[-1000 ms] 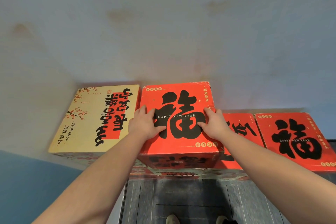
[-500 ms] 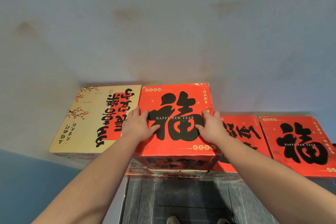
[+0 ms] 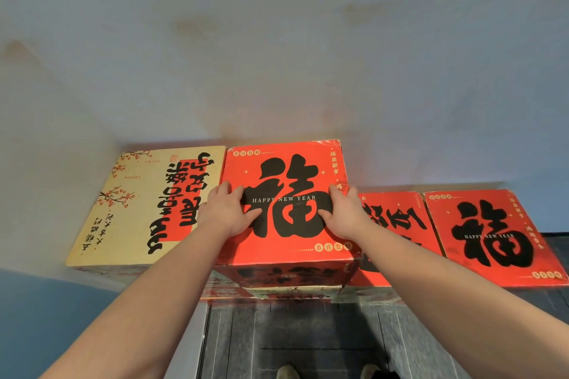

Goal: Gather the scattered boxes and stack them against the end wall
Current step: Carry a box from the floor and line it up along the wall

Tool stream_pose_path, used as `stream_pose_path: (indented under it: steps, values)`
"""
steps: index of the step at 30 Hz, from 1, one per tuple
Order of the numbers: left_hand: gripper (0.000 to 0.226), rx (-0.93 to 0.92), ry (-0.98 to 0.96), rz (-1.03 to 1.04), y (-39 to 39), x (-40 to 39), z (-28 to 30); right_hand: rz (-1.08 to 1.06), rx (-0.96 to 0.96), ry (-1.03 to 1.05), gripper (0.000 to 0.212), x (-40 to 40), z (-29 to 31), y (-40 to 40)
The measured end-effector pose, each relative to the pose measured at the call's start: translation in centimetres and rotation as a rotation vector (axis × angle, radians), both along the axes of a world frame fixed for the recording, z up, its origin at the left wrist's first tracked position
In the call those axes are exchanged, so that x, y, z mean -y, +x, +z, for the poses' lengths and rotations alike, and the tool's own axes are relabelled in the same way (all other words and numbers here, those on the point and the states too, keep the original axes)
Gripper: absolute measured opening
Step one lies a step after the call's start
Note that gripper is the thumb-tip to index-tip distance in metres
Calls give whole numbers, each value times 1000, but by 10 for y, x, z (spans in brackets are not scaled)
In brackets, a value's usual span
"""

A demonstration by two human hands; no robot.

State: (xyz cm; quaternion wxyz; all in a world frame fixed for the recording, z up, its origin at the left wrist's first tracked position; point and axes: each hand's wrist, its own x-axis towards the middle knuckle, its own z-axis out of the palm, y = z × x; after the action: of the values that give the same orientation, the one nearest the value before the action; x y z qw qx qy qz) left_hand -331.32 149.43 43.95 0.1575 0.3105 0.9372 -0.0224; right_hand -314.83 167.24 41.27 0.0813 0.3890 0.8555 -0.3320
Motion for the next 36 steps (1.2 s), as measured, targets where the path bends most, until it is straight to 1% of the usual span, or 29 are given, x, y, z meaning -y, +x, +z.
stream_pose_path:
  steps: [3, 9, 14, 17, 20, 24, 27, 32, 36]
  values:
    - [66, 8, 0, 6, 3, -4, 5, 34, 38, 7, 62, -5, 3, 2]
    - [66, 20, -7, 8, 14, -4, 14, 116, 110, 34, 55, -12, 14, 3]
    - [68, 23, -11, -1, 18, -7, 22, 151, 85, 99, 48, -16, 27, 3]
    - [71, 5, -16, -45, 19, -20, 29, 132, 62, 130, 45, -22, 35, 11]
    - [72, 0, -27, -143, 27, -48, 33, 63, 76, 160, 50, -34, 41, 35]
    - [70, -21, -10, -343, 60, -102, 36, -71, 131, 192, 54, -56, 45, 93]
    - [71, -28, -24, -475, 108, -145, 39, -188, 150, 204, 56, -74, 42, 155]
    - [72, -47, -77, -710, 222, -209, 52, -399, 132, 166, 58, -98, 39, 276]
    - [71, -60, -93, -869, 339, -264, 62, -529, 119, 140, 57, -108, 32, 402]
